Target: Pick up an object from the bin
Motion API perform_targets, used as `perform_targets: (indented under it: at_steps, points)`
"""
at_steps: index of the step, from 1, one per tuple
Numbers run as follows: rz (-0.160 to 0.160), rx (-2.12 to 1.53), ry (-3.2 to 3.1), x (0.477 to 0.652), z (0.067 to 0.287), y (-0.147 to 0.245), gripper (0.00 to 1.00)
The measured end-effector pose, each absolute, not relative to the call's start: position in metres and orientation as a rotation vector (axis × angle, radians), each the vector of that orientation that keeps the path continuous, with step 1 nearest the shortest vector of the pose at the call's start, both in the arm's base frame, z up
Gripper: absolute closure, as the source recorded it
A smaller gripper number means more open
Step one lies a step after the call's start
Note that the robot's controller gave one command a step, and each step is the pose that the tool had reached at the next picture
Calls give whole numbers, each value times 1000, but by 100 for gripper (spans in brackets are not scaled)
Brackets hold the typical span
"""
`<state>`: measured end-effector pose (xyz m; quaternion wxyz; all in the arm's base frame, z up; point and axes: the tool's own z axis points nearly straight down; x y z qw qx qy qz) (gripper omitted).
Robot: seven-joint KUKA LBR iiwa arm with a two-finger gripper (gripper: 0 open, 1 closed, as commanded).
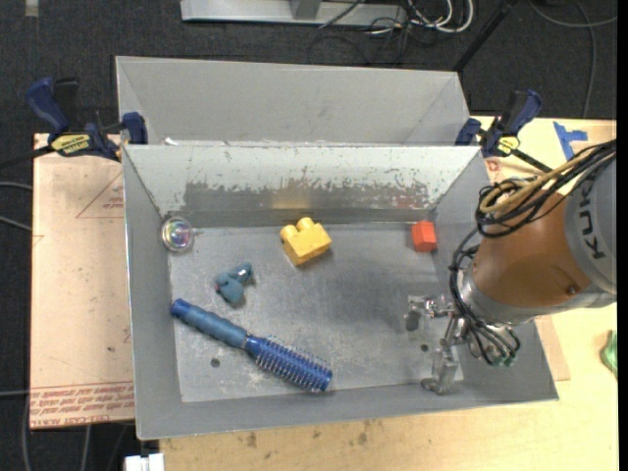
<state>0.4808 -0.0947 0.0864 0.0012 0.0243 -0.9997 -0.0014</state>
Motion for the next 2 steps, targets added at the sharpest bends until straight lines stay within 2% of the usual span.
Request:
perform_targets:
  at_steps: [1,2]
  points:
    - [4,153,-3147,539,121,-134,0]
    - [-5,-41,-3149,578,155,-63,0]
